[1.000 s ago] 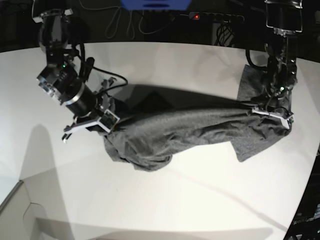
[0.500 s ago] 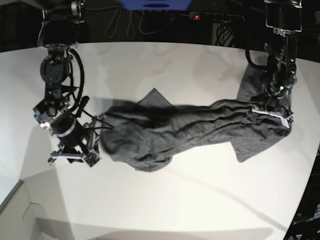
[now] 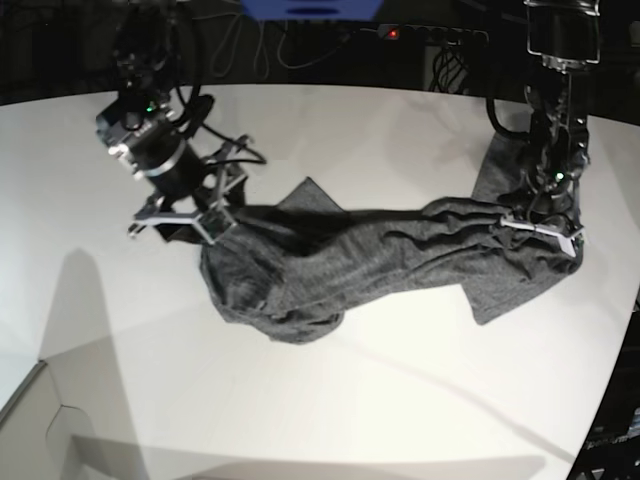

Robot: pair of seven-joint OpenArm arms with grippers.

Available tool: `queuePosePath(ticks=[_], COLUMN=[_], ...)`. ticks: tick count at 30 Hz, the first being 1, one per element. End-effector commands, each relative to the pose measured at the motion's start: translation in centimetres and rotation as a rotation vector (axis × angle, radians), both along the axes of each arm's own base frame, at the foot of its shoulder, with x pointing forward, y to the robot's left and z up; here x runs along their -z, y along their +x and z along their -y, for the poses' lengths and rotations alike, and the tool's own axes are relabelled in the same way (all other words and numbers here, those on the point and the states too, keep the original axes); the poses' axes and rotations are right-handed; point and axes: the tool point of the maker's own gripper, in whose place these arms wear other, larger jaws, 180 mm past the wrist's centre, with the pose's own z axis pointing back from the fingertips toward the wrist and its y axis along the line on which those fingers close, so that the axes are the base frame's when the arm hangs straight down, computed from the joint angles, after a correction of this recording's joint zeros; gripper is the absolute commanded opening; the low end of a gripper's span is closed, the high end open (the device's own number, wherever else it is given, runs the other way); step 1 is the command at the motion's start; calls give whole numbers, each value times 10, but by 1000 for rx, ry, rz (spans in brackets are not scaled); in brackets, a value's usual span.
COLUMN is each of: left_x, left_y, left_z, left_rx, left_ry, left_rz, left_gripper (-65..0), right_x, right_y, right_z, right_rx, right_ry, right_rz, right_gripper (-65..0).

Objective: Layout the t-shirt on the table in an organized manner, then fold the t-shirt properly
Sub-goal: 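Regrasp the shirt edge with the right gripper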

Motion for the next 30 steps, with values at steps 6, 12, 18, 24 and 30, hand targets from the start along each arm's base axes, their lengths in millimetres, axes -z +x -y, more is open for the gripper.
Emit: queuePosePath(ticks=[6,12,18,24,30], left_x=[-7,-7,-8,-9,-9], left_y=[5,5,5,6,6], left_z=[-4,-4,-5,-5,-6], left_rx=[-5,-5,-6,-6,-5], left_ry=[9,9,12,12,15], left_rz=[15,15,18,20,19], left_gripper=[-584,-584,-584,-584,-584], right_x=[11,36,49,54,48], right_y=[14,21,21,28,41], right_z=[-29,-37,-39,-46,-49], right_rx=[1,-11,-14,-18,-22], right_ry=[121,135,142,160,165], right_rz=[-15,-85,-120,-138,-118], right_gripper=[-306,-373,-376,-375,-378])
